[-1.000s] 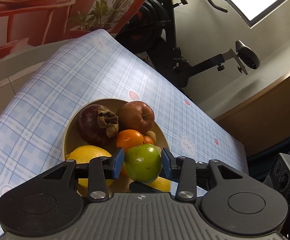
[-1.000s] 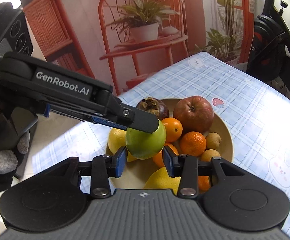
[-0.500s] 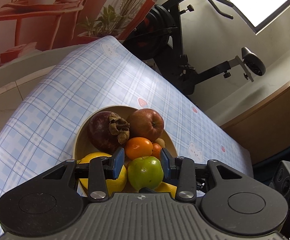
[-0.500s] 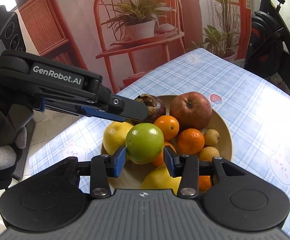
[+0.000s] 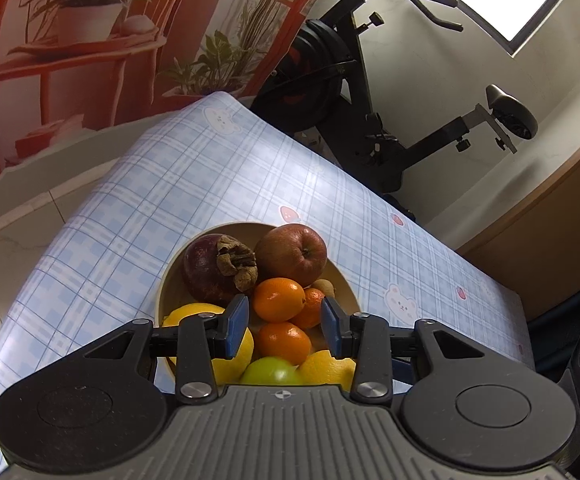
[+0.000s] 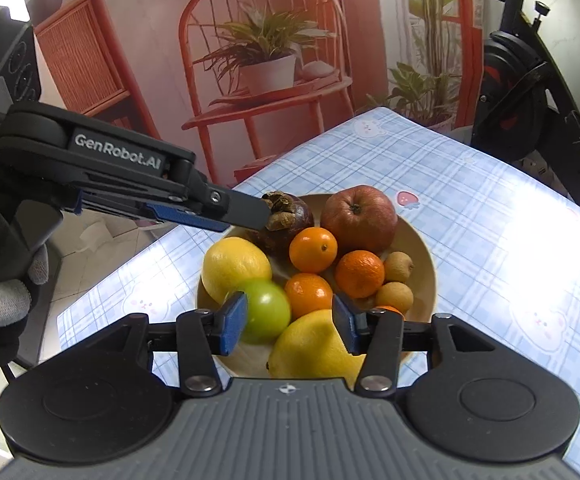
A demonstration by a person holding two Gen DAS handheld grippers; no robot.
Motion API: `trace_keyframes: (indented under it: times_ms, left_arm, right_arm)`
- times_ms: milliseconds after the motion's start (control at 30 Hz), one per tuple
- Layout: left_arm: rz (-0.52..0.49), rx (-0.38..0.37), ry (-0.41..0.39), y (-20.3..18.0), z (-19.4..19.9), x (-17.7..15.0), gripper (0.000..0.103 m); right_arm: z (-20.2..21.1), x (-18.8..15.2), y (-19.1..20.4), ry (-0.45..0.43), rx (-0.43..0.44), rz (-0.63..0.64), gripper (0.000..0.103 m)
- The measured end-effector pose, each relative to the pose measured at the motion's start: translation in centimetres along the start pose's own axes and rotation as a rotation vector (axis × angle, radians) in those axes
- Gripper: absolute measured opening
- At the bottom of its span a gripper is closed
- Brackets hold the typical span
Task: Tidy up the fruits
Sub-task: 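Move the left gripper to the second green apple and grasp it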
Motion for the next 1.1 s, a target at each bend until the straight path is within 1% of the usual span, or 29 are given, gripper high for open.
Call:
trace_keyframes:
  times_ms: [133,267,467,633,733,933,1100]
  left_arm:
    - [-0.038,0.021,-0.008,-1.4,0.7,-0.4,0.041]
    - [-0.052,0.020,-0.019,-2.9,1.1,-0.9,0.041]
    - [-0.101,0.015,-0.012,-6.1,0.7,-1.6,0.041]
    - [-0.150,0.008,-0.011,-9.1,0.6,-1.8,0.041]
    - [-0.180,0.000,-0.006,-11.3,0.2,-2.0,0.041]
    - [-0.238,-0.045,0.019,-16.0,-1.1,-2.7,0.043]
    - [-0.298,-0.062,0.048,-19.4,-3.0,-4.0,0.044]
  right_arm:
    - [1.5,-0.6,-0.8,-0.035,-0.009,-0.029,0.050]
    - [3.8,-1.7,-2.2,-0.072,-0.025,-0.069,0.050]
    - [7.3,-3.6,-5.1,-0.106,-0.086,-0.092,0.050]
    - [10.2,-4.8,-8.4,-0.136,-0.140,-0.133,0.050]
    - [12.0,-5.5,-10.6,-0.153,-0.170,-0.169,0.050]
    - [15.9,-7.3,-14.6,-0.181,-0.221,-0.232,0.051]
    - [17.9,-9.4,-17.1,-0.187,-0.256,-0.284,0.056]
Point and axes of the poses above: each gripper's, at about its wrist camera, not at the fingertips, and z roughly against the way its jaws point, y to its left, x to its top, the point moved 7 cm from there along -z, roughly the way its jaws point, and after that the axes turned 12 degrees about -z, right-handed, at the moved point
